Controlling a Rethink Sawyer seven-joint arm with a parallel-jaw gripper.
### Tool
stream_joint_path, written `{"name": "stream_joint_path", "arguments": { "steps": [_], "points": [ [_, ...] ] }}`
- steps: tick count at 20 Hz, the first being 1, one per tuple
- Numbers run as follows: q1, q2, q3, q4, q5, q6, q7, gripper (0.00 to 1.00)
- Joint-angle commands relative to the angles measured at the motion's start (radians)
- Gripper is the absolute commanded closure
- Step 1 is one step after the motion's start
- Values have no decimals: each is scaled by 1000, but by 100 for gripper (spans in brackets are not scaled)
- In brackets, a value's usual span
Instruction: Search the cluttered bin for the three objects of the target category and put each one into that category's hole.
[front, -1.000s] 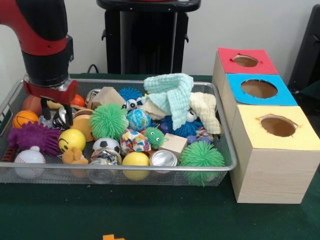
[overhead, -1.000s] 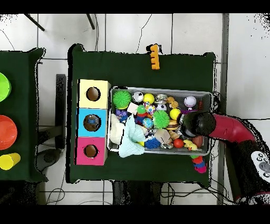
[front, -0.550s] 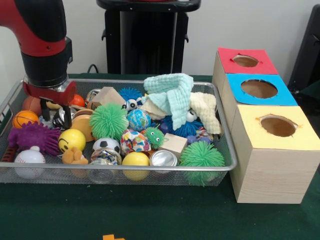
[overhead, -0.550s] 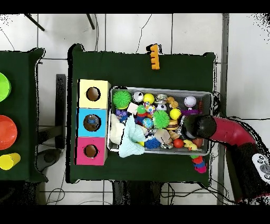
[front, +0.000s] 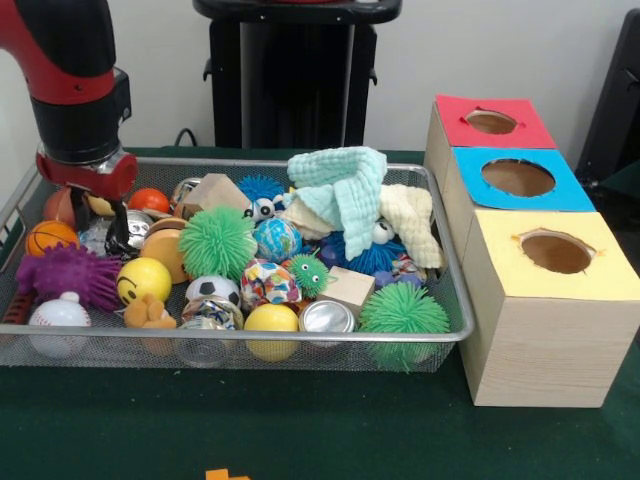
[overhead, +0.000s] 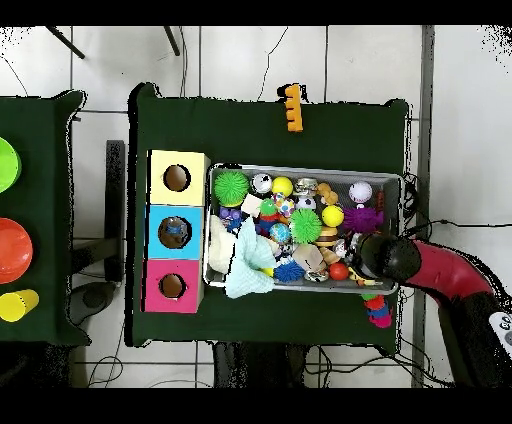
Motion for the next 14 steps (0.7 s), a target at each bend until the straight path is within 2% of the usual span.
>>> {"name": "stream_joint_path", "arguments": {
  "steps": [1,5,10,14],
  "points": [
    [-37,61,-2,49,-62,-75,-18,0],
    [-26,88,4,-22,-73,-28,-73,0],
    [18,145,0,-125,-84,15,-90,0],
    [15,180,8,-166,-87,2,-106,0]
  ]
}}
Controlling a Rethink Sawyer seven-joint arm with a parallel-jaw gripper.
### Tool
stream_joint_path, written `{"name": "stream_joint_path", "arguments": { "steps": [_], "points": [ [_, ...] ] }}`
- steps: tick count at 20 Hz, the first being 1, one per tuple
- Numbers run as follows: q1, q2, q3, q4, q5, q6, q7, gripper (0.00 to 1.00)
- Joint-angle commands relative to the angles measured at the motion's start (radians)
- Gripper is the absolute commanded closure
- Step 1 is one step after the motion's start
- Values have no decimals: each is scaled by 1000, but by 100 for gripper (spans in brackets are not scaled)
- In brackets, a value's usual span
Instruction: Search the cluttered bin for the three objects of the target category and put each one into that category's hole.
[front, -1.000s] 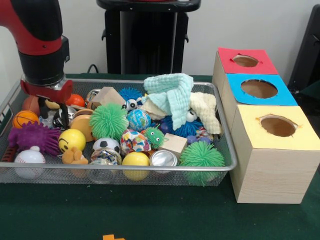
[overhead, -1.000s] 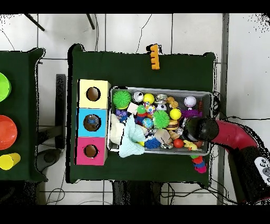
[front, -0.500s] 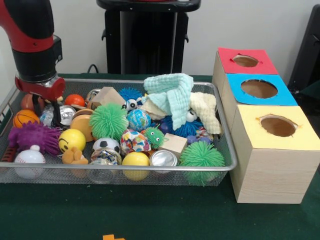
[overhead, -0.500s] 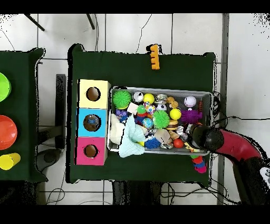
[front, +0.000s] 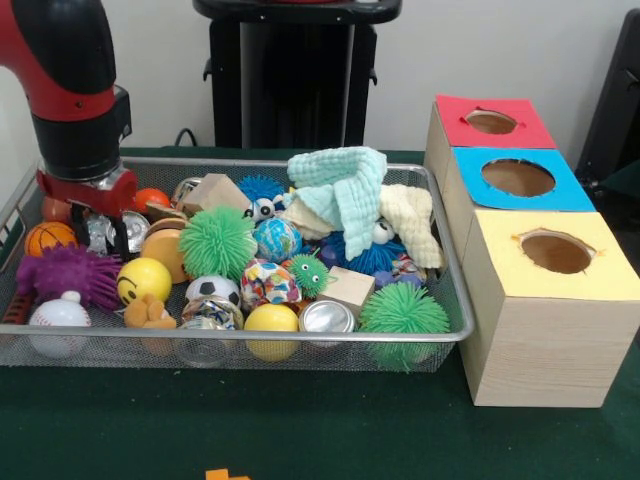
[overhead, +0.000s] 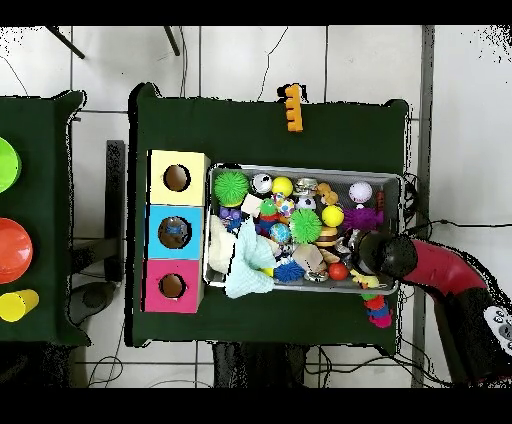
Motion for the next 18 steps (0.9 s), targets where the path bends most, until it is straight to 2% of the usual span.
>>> {"name": "stream_joint_path", "arguments": {
  "steps": [1,3,4,10,14,18],
  "points": [
    [1,128,12,-128,-83,32,-110,0],
    [-4,124,17,-134,-82,39,-119,0],
    [-6,123,19,-137,-81,42,-123,100],
    [-41,145,67,-196,-71,92,-216,100],
    [-51,149,80,-206,-70,118,-229,100],
    [-65,122,82,-191,-76,135,-233,100]
  ]
}}
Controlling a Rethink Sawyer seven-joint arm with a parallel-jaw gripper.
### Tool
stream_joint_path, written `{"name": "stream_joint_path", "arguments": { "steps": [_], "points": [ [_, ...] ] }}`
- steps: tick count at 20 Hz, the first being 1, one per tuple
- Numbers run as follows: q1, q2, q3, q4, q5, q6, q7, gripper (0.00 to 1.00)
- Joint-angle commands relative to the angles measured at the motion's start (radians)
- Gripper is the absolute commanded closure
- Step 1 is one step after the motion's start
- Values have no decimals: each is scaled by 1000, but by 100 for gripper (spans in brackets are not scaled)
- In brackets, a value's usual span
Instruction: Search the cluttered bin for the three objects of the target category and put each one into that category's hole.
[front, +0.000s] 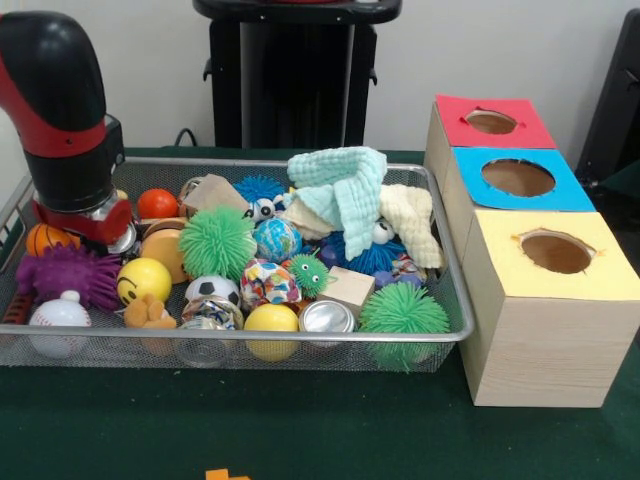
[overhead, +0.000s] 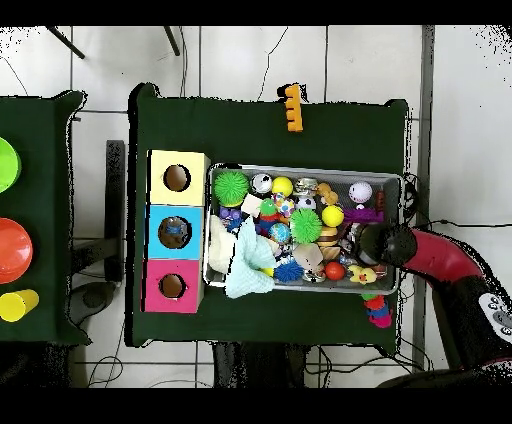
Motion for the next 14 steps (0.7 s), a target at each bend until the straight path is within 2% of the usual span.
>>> {"name": "stream_joint_path", "arguments": {
  "steps": [1,2,3,6,14],
  "points": [
    [-50,41,51,-91,-72,54,-230,100],
    [-51,38,41,-80,-68,54,-207,100],
    [-49,36,37,-80,-75,48,-200,0],
    [-42,34,38,-73,-81,22,-186,0],
    [-27,43,55,-102,-75,50,-186,0]
  ]
}}
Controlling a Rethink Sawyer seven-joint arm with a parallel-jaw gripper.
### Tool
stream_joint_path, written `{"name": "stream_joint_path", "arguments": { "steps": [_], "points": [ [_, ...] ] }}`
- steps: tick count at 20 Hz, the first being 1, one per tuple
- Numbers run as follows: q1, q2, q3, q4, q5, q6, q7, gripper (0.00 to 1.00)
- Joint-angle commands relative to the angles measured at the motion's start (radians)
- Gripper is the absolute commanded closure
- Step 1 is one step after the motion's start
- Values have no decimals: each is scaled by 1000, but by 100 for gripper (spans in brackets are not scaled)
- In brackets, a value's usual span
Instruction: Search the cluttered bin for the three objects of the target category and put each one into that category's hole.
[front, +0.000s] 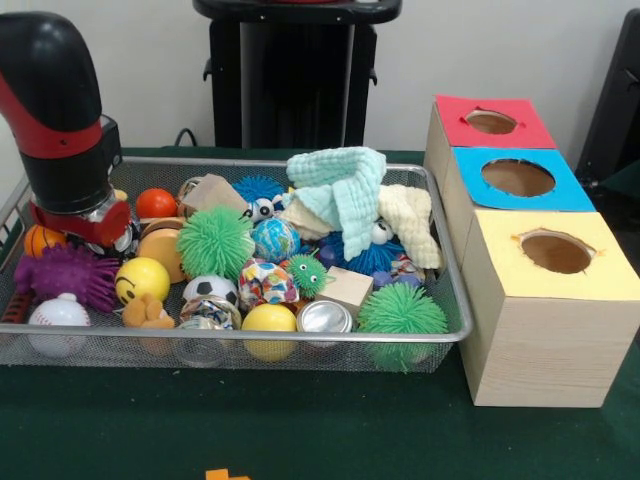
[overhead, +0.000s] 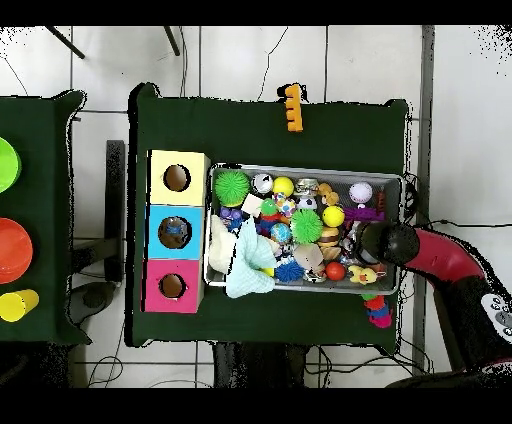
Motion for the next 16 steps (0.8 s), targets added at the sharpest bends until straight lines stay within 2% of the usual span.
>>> {"name": "stream_joint_path", "arguments": {
  "steps": [1,5,10,16],
  "points": [
    [-10,40,34,-100,-73,49,-188,0],
    [-10,13,35,-78,-67,61,-190,0],
    [-42,-150,39,63,-29,119,-213,0],
    [-87,-233,68,122,-8,175,-247,0]
  ]
}}
